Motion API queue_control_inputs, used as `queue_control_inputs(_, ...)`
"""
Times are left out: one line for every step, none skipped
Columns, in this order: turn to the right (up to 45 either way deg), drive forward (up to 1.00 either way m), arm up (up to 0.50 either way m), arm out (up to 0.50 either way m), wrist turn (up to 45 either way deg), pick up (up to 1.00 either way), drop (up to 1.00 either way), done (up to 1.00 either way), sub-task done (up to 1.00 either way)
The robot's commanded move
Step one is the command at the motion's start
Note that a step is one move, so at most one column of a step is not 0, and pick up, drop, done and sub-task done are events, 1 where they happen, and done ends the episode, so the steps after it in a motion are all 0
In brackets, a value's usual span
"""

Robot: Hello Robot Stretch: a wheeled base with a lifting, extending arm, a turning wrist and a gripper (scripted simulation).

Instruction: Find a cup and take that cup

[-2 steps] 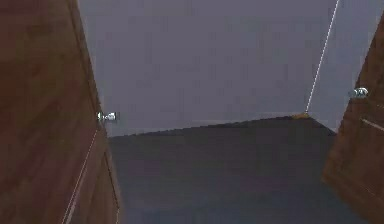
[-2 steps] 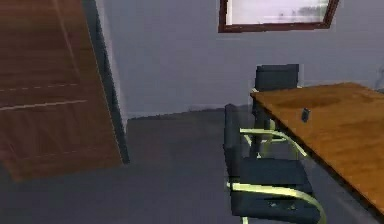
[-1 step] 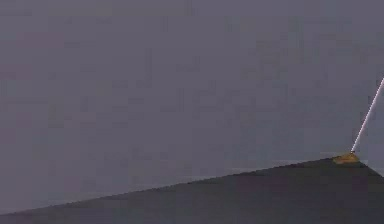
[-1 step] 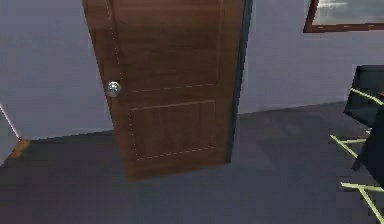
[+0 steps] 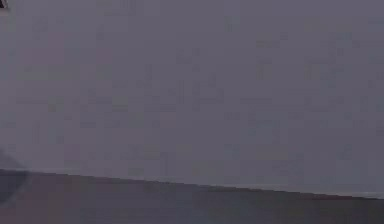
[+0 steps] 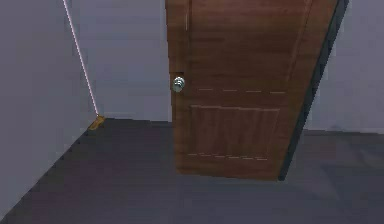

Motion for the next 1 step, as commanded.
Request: queue_control_inputs(0.0, 0.3, 0.0, 0.0, 0.0, 0.0, 0.0, 0.0, 0.0)
